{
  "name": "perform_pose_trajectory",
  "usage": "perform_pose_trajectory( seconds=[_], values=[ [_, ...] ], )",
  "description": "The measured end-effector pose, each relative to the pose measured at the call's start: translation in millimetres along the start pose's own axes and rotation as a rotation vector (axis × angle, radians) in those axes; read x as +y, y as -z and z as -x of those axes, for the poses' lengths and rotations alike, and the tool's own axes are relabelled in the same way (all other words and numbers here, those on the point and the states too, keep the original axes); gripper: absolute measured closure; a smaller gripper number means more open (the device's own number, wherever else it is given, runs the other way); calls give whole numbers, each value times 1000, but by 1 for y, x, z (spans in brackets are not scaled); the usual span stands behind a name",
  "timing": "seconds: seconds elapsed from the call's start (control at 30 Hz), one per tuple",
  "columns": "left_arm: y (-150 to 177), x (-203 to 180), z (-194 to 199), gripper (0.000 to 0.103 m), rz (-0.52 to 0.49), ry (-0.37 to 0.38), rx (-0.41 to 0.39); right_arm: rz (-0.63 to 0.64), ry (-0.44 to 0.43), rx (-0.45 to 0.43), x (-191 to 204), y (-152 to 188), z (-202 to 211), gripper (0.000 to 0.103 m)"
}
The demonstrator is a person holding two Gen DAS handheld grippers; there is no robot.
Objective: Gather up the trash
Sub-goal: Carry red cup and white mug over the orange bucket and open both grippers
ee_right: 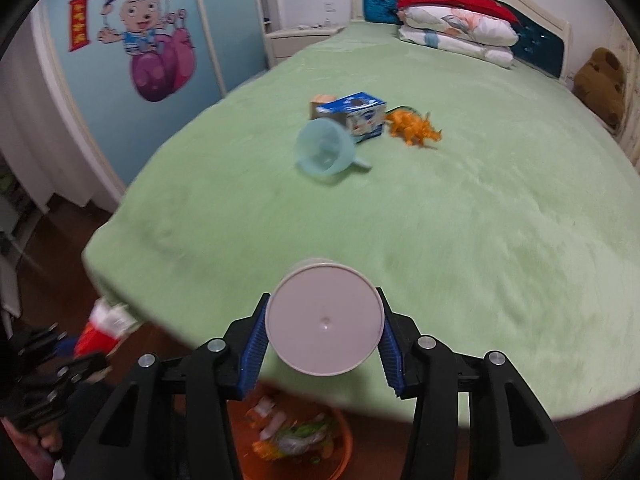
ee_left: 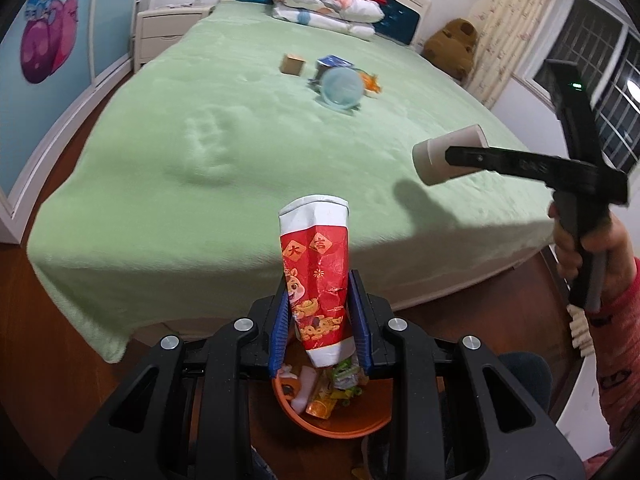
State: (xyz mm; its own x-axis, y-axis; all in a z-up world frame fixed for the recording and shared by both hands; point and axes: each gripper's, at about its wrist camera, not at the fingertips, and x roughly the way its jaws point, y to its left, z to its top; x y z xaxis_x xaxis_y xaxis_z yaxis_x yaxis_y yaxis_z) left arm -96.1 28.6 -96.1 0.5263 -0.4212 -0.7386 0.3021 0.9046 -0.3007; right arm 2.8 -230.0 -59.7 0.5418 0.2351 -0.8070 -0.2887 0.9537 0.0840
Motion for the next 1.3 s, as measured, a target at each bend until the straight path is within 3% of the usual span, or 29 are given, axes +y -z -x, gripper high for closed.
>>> perform_pose_trajectory(
  seconds=[0.13,0.3,0.7,0.83,1.03,1.13,1.17,1.2,1.3],
  values=[
    [13,-19,-6,76,-57,20,46,25,-50,-5,16,36,24,55],
    [42,-38,-31,76,-113,50,159,53,-60,28,34,85,30,55],
    [117,-37,-118,76,-101,-3,451,-64,-75,300,40,195,-47,55],
    [133,-31,-145,76,-91,-35,524,-104,-41,353,35,215,-69,55],
    [144,-32,-162,74,-107,-62,565,-200,-21,382,18,224,-94,55],
    [141,-32,-165,61,-114,-81,567,-247,-37,377,10,223,-98,50],
    [141,-29,-167,50,-110,-83,568,-261,-40,374,7,224,-99,35],
    [141,-29,-167,42,-109,-86,563,-277,-36,364,5,223,-99,31],
    [139,-27,-168,38,-114,-94,554,-284,-29,346,1,220,-96,29]
  ],
)
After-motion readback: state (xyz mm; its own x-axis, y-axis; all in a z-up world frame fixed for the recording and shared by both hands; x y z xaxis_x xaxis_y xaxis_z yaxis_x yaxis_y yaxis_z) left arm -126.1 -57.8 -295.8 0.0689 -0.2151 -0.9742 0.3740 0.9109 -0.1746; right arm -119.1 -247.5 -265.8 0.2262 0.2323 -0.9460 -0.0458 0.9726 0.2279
